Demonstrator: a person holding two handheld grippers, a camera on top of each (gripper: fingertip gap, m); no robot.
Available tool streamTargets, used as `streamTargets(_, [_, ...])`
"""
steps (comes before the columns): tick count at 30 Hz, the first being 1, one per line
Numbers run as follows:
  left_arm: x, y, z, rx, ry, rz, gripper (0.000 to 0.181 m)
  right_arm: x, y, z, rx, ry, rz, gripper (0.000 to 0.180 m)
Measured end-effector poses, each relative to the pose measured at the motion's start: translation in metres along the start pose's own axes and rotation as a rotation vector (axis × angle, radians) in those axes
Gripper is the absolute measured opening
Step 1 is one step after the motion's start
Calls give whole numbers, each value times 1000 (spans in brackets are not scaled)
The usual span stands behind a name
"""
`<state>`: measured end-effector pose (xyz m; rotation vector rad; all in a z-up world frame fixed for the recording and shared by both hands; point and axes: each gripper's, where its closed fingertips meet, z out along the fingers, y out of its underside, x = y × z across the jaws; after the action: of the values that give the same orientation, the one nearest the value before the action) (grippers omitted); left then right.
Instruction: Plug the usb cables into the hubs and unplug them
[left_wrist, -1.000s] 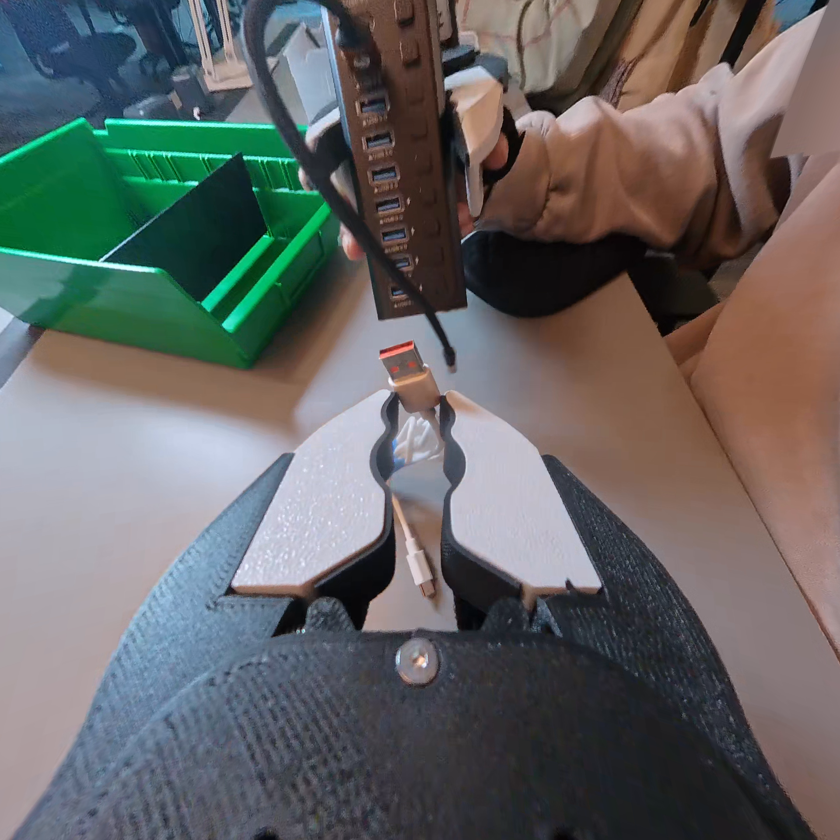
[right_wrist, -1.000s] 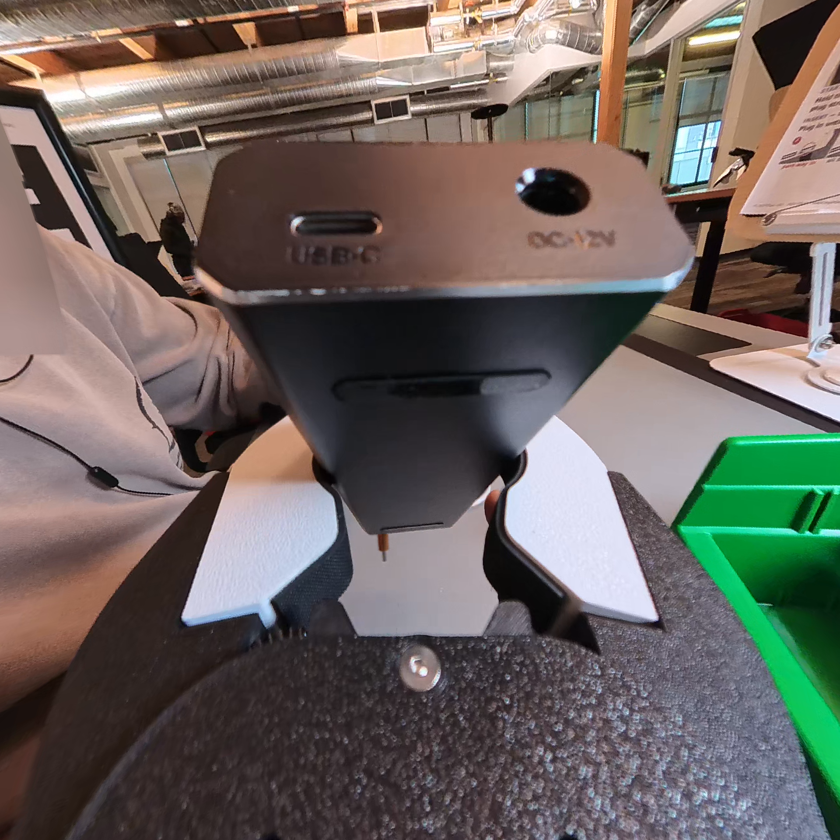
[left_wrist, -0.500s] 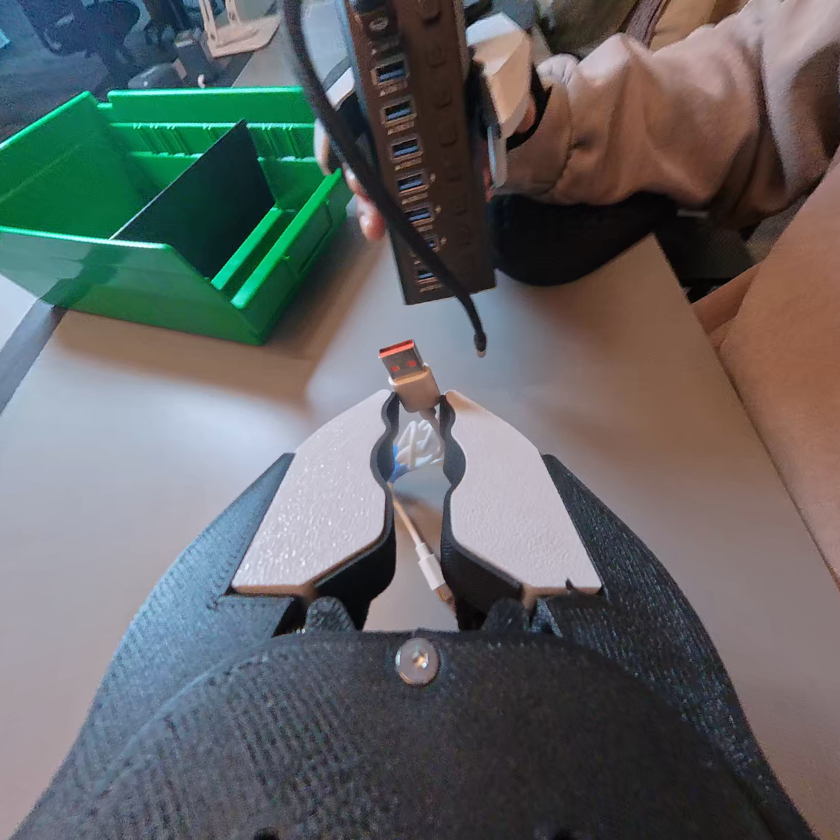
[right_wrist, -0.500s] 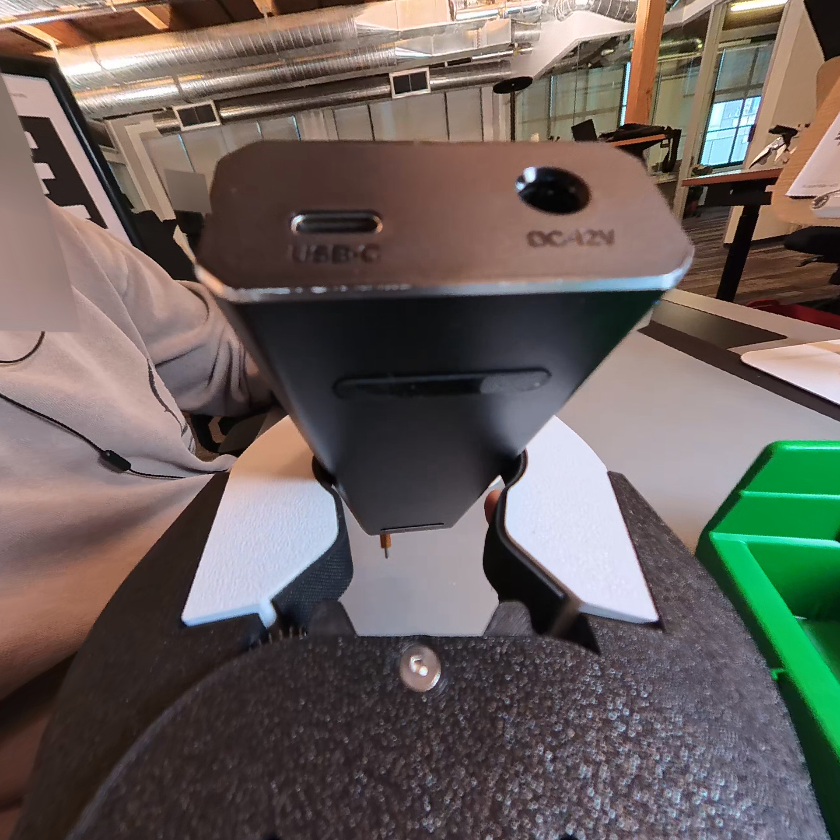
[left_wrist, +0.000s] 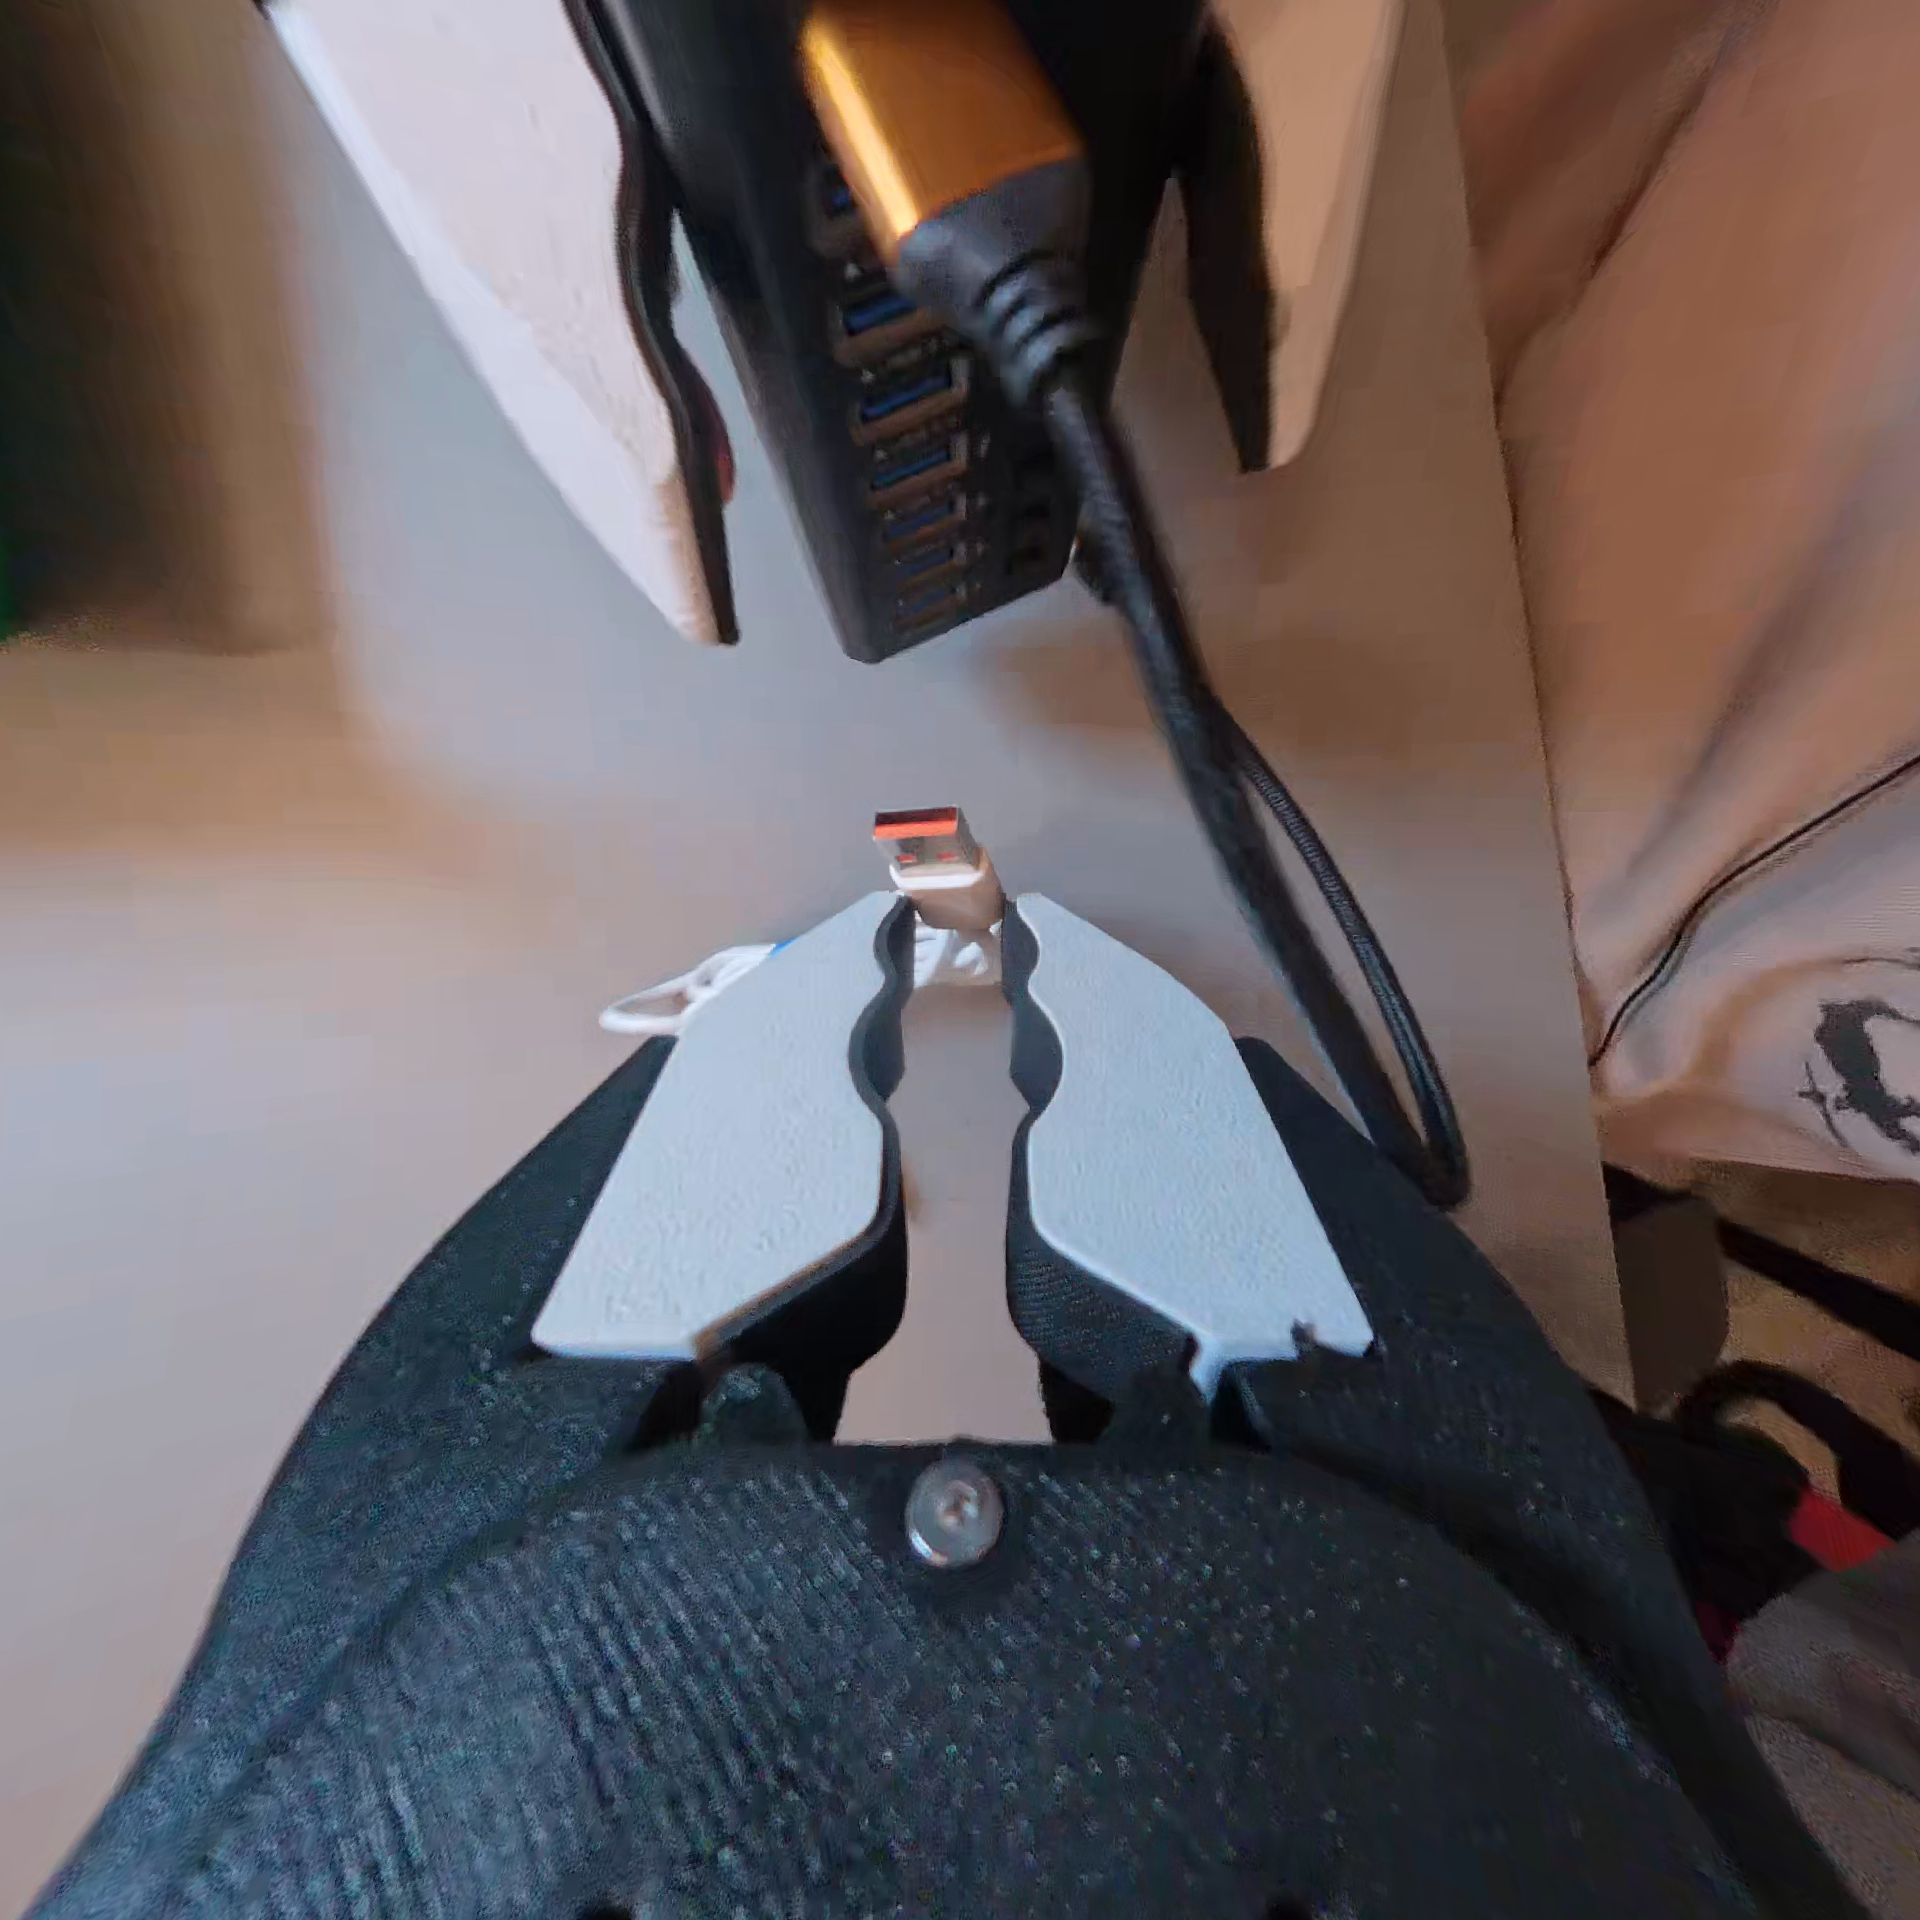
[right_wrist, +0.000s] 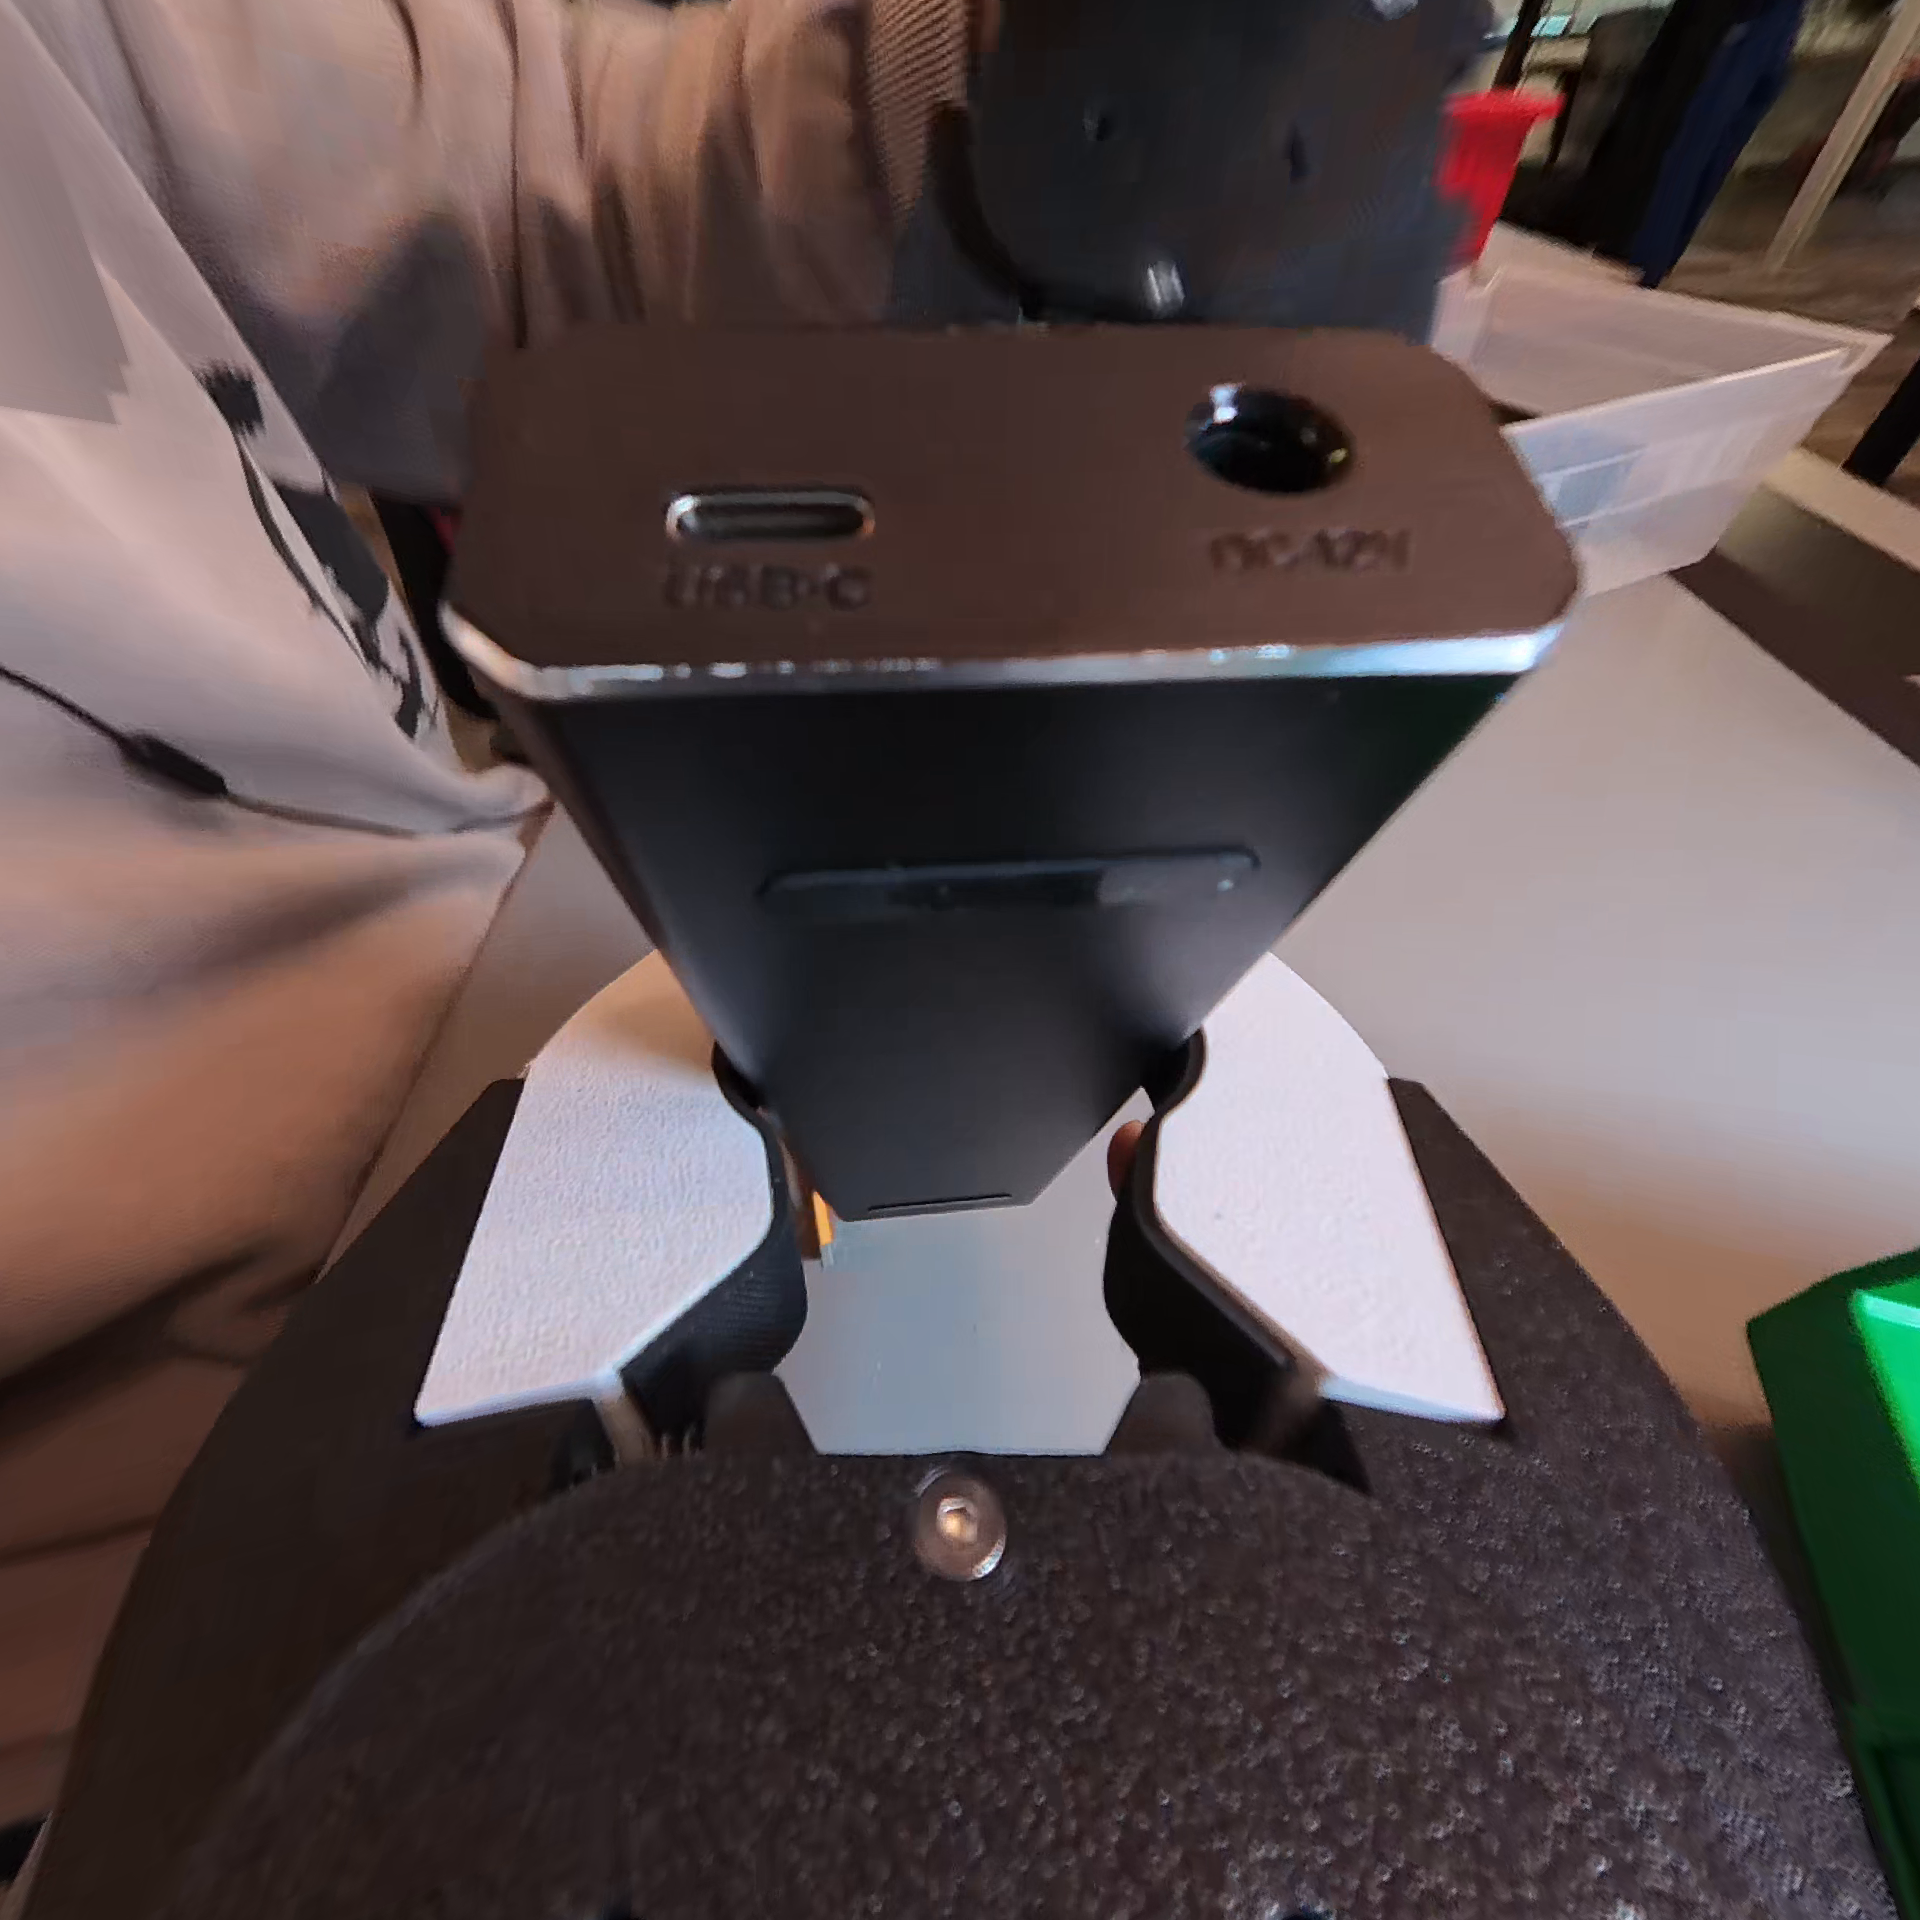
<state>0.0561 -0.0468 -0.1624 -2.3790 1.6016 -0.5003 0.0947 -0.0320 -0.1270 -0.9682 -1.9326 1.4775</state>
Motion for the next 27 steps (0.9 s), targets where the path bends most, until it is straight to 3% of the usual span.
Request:
streamTargets(3, [-11, 3, 32, -20, 26, -16, 16, -6, 9, -4, -68, -9, -24, 72])
streamTargets(8, [-32, -10, 59, 178, -52, -40, 19, -1, 16, -22, -95, 32, -29, 72])
streamTargets(15, [-42, -3, 57, 191, -251, 59, 22, 9, 18, -35, -80, 76, -9, 72])
streamTargets(27, [-37, 8, 55, 169, -265, -57, 14, 7, 17, -33, -73, 71, -9, 72])
